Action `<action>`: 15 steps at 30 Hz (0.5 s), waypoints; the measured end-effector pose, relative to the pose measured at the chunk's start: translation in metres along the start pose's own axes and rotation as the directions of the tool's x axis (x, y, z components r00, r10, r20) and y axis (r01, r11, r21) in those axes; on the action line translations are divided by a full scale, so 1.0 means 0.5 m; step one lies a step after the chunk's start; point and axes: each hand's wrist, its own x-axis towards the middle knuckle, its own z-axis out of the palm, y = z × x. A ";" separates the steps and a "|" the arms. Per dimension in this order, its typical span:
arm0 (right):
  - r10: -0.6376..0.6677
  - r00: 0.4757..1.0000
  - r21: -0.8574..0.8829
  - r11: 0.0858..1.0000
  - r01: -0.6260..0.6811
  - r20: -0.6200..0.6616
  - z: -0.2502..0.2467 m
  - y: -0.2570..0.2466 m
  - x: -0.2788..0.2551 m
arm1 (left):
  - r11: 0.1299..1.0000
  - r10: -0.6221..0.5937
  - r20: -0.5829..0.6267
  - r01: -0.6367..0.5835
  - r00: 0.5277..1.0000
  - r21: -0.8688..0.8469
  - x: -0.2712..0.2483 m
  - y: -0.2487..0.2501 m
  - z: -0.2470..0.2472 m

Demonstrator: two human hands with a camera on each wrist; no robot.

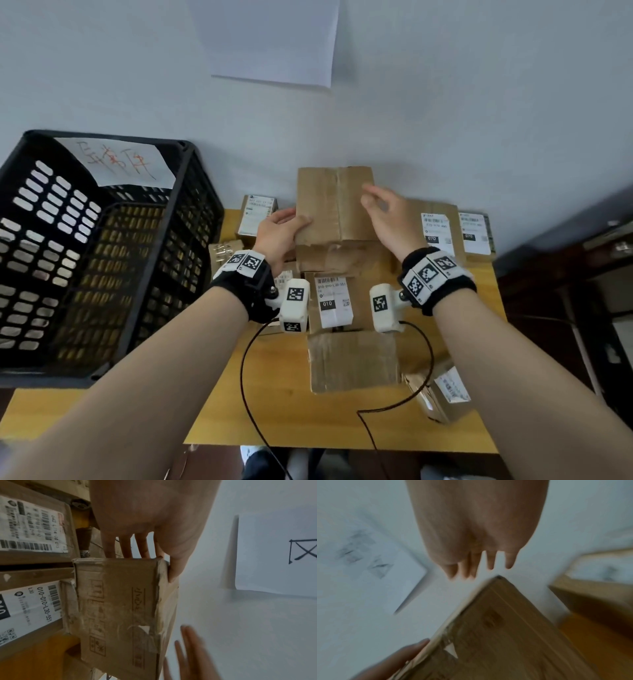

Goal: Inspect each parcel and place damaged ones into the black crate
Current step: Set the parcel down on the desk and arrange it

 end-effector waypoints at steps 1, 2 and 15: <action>-0.042 0.997 -0.077 0.996 0.047 0.067 0.000 -0.024 0.002 | 1.000 -0.008 0.001 0.008 1.000 0.007 0.001 0.003 0.001; -0.050 0.988 -0.147 0.987 0.072 0.146 0.003 -0.044 0.010 | 1.000 -0.015 -0.002 0.015 1.000 0.011 0.003 0.005 0.001; 0.108 0.945 -0.470 0.881 0.052 0.307 0.048 -0.039 0.067 | 0.998 -0.055 -0.026 0.056 0.998 0.019 0.020 -0.003 -0.006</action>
